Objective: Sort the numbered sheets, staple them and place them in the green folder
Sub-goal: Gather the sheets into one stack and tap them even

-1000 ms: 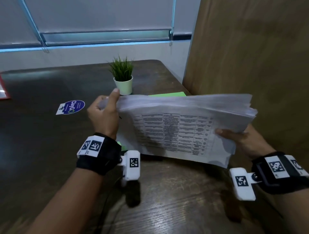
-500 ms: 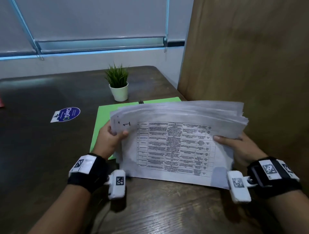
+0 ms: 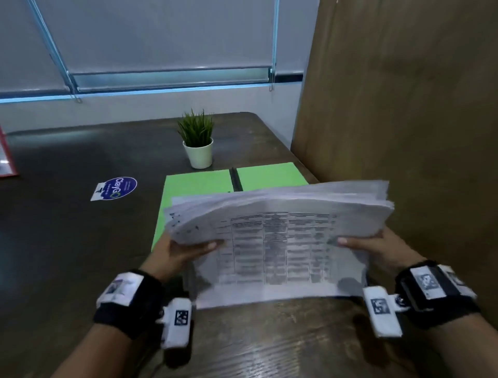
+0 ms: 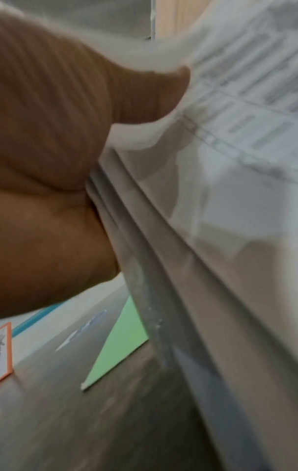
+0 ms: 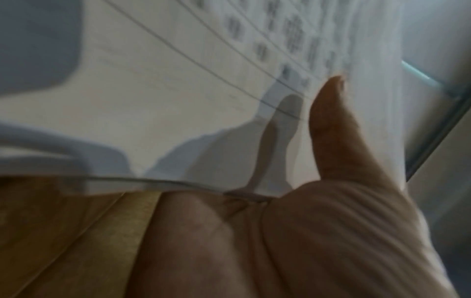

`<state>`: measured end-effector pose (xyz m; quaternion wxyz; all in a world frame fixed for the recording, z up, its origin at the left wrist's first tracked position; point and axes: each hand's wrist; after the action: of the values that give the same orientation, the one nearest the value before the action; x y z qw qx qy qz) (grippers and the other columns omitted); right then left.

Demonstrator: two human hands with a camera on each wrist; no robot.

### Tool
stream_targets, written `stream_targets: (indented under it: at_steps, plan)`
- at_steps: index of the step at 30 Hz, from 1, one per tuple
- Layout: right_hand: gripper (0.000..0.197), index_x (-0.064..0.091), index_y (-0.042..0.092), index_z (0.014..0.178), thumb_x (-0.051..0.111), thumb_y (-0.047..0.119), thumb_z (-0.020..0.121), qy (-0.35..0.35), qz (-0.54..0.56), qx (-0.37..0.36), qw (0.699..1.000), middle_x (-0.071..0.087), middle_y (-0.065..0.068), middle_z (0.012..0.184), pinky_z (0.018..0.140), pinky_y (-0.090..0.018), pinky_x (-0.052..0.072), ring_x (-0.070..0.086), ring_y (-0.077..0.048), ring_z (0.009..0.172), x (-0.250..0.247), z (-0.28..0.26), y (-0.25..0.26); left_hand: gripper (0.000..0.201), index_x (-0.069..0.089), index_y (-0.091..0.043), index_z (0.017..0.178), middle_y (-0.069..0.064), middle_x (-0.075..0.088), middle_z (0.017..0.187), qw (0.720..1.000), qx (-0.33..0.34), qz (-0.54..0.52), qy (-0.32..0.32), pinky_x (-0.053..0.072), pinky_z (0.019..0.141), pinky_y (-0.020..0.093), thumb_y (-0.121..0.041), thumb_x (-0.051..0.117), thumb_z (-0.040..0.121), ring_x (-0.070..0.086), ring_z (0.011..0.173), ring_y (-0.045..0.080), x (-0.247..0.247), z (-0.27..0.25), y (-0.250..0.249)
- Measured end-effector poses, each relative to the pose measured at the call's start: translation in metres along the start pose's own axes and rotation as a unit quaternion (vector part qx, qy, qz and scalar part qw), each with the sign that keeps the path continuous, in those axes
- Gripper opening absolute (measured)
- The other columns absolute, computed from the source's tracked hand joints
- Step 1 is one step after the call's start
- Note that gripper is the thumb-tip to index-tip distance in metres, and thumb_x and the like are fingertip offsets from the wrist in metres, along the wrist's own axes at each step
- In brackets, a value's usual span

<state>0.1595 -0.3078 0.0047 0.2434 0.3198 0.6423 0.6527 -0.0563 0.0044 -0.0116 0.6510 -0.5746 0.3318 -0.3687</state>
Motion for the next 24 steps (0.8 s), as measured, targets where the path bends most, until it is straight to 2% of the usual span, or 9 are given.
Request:
stream_targets:
  at_steps: [3,6,9,11,13,15,18,21,24]
  plan:
    - [0.07,0.064,0.001,0.117,0.095,0.012,0.055,-0.016,0.001,-0.013,1.0,0.075,-0.015,0.109,0.078,-0.034,0.061,0.069,-0.035,0.106,0.003,0.007,-0.001,0.071,0.073,-0.013,0.102,0.005,0.079,0.101,0.998,-0.034,-0.05,-0.026,0.061,0.075,0.024,-0.034,0.101,0.04,0.075,0.096,0.018,0.005,-0.001,0.008]
    - [0.088,0.068,0.009,0.109,0.1,0.043,0.034,-0.029,-0.022,-0.044,0.998,0.076,-0.009,0.108,0.084,-0.031,0.059,0.072,-0.022,0.102,-0.001,0.011,0.005,0.042,0.071,-0.015,0.107,0.0,0.079,0.1,0.996,-0.04,-0.076,-0.034,0.06,0.076,0.021,-0.013,0.088,0.069,0.075,0.094,0.012,0.006,0.002,0.002]
    - [0.104,0.064,0.01,0.118,0.099,0.049,0.028,-0.036,-0.039,-0.025,0.998,0.075,-0.007,0.112,0.085,-0.032,0.058,0.071,-0.022,0.106,-0.001,0.007,-0.006,0.046,0.076,-0.017,0.102,0.002,0.078,0.106,0.998,-0.028,-0.044,-0.028,0.059,0.089,0.029,-0.022,0.089,0.059,0.073,0.1,0.016,0.008,-0.001,0.019]
    - [0.105,0.06,0.009,0.124,0.1,0.044,0.034,-0.038,-0.043,-0.022,0.998,0.073,-0.008,0.116,0.084,-0.028,0.058,0.069,-0.022,0.109,-0.001,0.006,-0.012,0.028,0.08,-0.029,0.091,-0.004,0.079,0.098,0.999,-0.012,0.009,-0.043,0.057,0.09,0.036,-0.021,0.088,0.065,0.072,0.091,0.01,0.009,-0.004,0.026]
    - [0.084,0.058,0.008,0.128,0.097,0.022,0.055,-0.024,-0.053,-0.018,0.998,0.072,-0.01,0.12,0.085,-0.029,0.059,0.068,-0.023,0.112,-0.002,0.006,-0.011,0.025,0.08,-0.035,0.083,-0.008,0.078,0.084,0.996,0.012,0.059,-0.073,0.053,0.082,0.035,-0.013,0.086,0.073,0.068,0.078,0.009,0.01,0.0,0.025]
    - [0.055,0.061,0.01,0.123,0.082,0.005,0.073,-0.013,-0.084,-0.018,0.996,0.074,-0.005,0.115,0.091,-0.033,0.058,0.069,-0.022,0.11,0.005,0.003,-0.004,0.016,0.077,-0.024,0.073,-0.005,0.072,0.07,0.992,0.033,0.07,-0.101,0.05,0.069,0.034,-0.01,0.084,0.078,0.062,0.065,0.012,0.012,0.005,0.011]
    - [0.028,0.063,0.016,0.104,0.066,-0.005,0.086,-0.065,-0.12,-0.086,0.987,0.077,0.017,0.089,0.074,-0.017,0.058,0.071,-0.005,0.095,0.023,-0.006,0.02,0.025,0.072,-0.023,0.072,-0.016,0.061,0.052,0.974,0.133,0.104,-0.149,0.048,0.053,0.018,-0.002,0.075,0.085,0.056,0.049,-0.008,0.02,0.01,-0.032]
    - [0.017,0.064,0.022,0.096,0.067,0.01,0.085,-0.098,-0.139,-0.173,0.97,0.073,0.025,0.082,0.072,-0.009,0.051,0.068,0.007,0.085,0.033,-0.009,0.041,0.027,0.073,-0.023,0.101,-0.049,0.061,0.077,0.937,0.255,0.155,-0.181,0.043,0.075,-0.002,0.0,0.072,0.087,0.057,0.08,-0.028,0.02,0.012,-0.067]
    - [0.005,0.063,0.029,0.089,0.067,0.026,0.087,-0.096,-0.147,-0.125,0.977,0.069,0.026,0.075,0.07,-0.003,0.047,0.065,0.006,0.079,0.037,-0.012,0.041,0.031,0.061,-0.005,0.115,-0.054,0.058,0.089,0.926,0.28,0.162,-0.196,0.039,0.086,-0.003,0.003,0.071,0.086,0.054,0.094,-0.031,0.014,0.01,-0.066]
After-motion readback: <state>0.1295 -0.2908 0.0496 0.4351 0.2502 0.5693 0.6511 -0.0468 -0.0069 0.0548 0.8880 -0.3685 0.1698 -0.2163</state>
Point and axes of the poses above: each hand's wrist, its own z-axis towards the middle knuckle, its own x-axis out of the palm, y = z × x
